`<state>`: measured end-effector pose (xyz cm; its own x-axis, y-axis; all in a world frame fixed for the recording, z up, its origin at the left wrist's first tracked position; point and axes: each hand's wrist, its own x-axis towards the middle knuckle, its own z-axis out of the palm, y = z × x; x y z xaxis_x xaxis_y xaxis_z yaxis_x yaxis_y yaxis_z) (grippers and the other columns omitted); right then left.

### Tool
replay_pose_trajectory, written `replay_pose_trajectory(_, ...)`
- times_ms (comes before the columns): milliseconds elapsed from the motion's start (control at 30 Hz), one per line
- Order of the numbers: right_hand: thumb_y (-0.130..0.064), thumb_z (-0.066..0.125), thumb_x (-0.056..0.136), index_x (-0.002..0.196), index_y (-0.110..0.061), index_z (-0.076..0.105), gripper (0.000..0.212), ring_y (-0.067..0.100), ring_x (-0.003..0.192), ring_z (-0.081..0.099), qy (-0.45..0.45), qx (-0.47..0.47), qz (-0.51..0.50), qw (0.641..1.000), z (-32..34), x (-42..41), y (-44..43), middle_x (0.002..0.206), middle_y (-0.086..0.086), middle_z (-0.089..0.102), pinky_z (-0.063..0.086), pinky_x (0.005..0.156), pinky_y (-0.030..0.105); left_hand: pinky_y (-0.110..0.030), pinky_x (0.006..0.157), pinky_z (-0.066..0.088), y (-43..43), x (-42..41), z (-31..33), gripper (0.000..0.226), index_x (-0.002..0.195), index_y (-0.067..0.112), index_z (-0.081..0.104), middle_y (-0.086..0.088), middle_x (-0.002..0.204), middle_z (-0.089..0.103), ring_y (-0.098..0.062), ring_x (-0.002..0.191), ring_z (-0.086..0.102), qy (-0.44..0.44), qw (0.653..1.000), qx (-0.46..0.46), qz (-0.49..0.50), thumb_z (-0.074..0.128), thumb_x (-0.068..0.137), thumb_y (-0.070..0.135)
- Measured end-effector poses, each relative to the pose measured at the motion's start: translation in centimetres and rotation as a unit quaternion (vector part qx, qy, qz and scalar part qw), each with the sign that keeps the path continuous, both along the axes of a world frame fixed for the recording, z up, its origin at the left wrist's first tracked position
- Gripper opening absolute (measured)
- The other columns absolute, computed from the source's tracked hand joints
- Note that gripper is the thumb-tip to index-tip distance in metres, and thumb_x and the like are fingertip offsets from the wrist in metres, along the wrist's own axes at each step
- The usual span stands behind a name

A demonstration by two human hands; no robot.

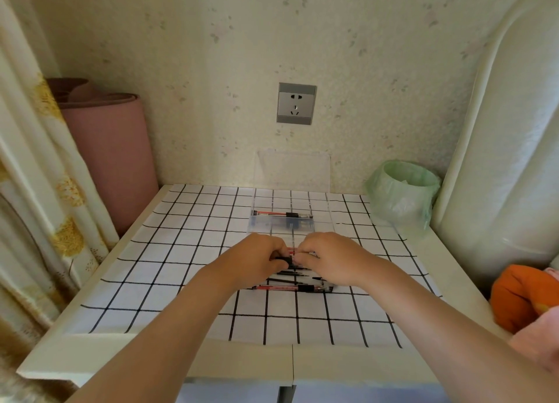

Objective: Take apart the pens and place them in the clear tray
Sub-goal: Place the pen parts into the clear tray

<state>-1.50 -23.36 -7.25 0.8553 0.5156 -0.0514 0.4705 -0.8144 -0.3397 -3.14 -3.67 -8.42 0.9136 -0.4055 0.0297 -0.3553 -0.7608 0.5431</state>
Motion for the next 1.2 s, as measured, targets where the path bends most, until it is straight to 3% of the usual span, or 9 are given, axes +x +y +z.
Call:
replay_pose_trajectory(67, -0.052, 0.059, 0.090, 0.115, -0.036, 0.065, 0.030, 0.009, 0.095, 0.057, -0.008, 0.004, -0.008, 1.000, 0.13, -0.14, -0.05, 0.105, -0.015, 0.063, 0.049, 0.081, 0.031, -0.011, 0.058, 0.037, -0.02, -0.02, -0.04, 0.011, 0.102, 0.024, 0.069, 0.017, 0.074, 0.057, 0.000, 0.065, 0.054, 0.002, 1.000, -0.003, -0.001, 0.063, 0.092, 0.025)
replay_pose_trajectory(167, -0.049, 0.070, 0.082, 0.103, -0.037, 0.065, 0.024, 0.001, 0.086, 0.054, -0.037, 0.013, -0.020, 0.999, 0.20, -0.12, -0.18, 0.098, -0.021, 0.060, 0.042, 0.070, 0.022, -0.011, 0.060, 0.039, -0.06, -0.03, -0.04, 0.010, 0.101, 0.024, 0.068, 0.018, 0.076, 0.058, 0.000, 0.067, 0.055, 0.003, 1.000, -0.007, -0.003, 0.063, 0.092, 0.023)
replay_pose_trajectory(267, -0.045, 0.063, 0.090, 0.098, -0.033, 0.068, 0.015, 0.001, 0.081, 0.051, -0.028, 0.006, -0.008, 1.000, 0.28, -0.01, -0.14, 0.088, -0.022, 0.055, 0.039, 0.067, 0.021, -0.011, 0.061, 0.039, -0.07, -0.04, -0.10, 0.010, 0.101, 0.025, 0.068, 0.018, 0.078, 0.058, 0.001, 0.069, 0.055, 0.003, 1.000, -0.006, -0.007, 0.063, 0.092, 0.024)
replay_pose_trajectory(367, -0.048, 0.056, 0.094, 0.110, -0.032, 0.069, 0.026, 0.008, 0.089, 0.054, -0.005, -0.004, 0.002, 1.000, 0.35, -0.08, -0.08, 0.098, -0.018, 0.058, 0.046, 0.076, 0.029, -0.013, 0.060, 0.039, 0.00, -0.01, -0.17, 0.010, 0.101, 0.024, 0.067, 0.017, 0.077, 0.058, 0.000, 0.068, 0.055, 0.002, 1.000, -0.003, -0.005, 0.062, 0.092, 0.025)
replay_pose_trajectory(500, -0.049, 0.068, 0.084, 0.109, -0.036, 0.067, 0.027, 0.005, 0.094, 0.056, -0.037, -0.002, -0.010, 0.999, 0.41, -0.18, -0.18, 0.104, -0.020, 0.061, 0.044, 0.075, 0.027, -0.011, 0.056, 0.035, 0.00, 0.04, -0.16, 0.007, 0.098, 0.026, 0.067, 0.018, 0.073, 0.056, 0.002, 0.063, 0.052, -0.002, 1.000, -0.006, -0.002, 0.062, 0.093, 0.025)
replay_pose_trajectory(700, -0.045, 0.055, 0.095, 0.108, -0.031, 0.070, 0.024, 0.008, 0.090, 0.055, -0.022, -0.007, 0.005, 1.000, 0.43, -0.14, -0.20, 0.099, -0.017, 0.059, 0.044, 0.073, 0.028, -0.015, 0.060, 0.039, 0.01, 0.21, -0.37, 0.005, 0.096, 0.027, 0.066, 0.016, 0.074, 0.057, -0.001, 0.065, 0.054, -0.006, 1.000, -0.003, -0.005, 0.062, 0.093, 0.025)
replay_pose_trajectory(867, -0.047, 0.070, 0.084, 0.100, -0.036, 0.068, 0.020, 0.004, 0.092, 0.055, -0.047, 0.014, -0.010, 0.999, 0.38, -0.01, -0.28, 0.105, -0.018, 0.062, 0.042, 0.074, 0.027, -0.017, 0.061, 0.044, 0.04, 0.30, -0.53, 0.007, 0.098, 0.026, 0.067, 0.015, 0.076, 0.060, -0.002, 0.067, 0.056, -0.010, 1.000, -0.007, -0.004, 0.062, 0.093, 0.026)
replay_pose_trajectory(1067, -0.044, 0.064, 0.090, 0.101, -0.035, 0.070, 0.015, 0.005, 0.089, 0.053, -0.016, 0.028, -0.011, 0.999, 0.25, 0.13, -0.37, 0.101, -0.019, 0.060, 0.043, 0.075, 0.027, -0.022, 0.060, 0.044, -0.17, 0.40, -0.53, 0.010, 0.101, 0.022, 0.068, 0.013, 0.073, 0.058, -0.005, 0.064, 0.054, -0.025, 1.000, 0.005, 0.005, 0.061, 0.093, 0.026)
replay_pose_trajectory(1200, -0.048, 0.061, 0.089, 0.107, -0.038, 0.065, 0.022, 0.007, 0.095, 0.059, 0.004, 0.016, -0.032, 0.999, 0.46, 0.51, -0.88, 0.104, -0.018, 0.063, 0.049, 0.081, 0.030, -0.029, 0.070, 0.054, 0.03, 0.17, -0.39, 0.008, 0.100, 0.030, 0.065, 0.011, 0.084, 0.065, -0.008, 0.074, 0.061, -0.045, 0.997, 0.042, 0.035, 0.061, 0.093, 0.031)
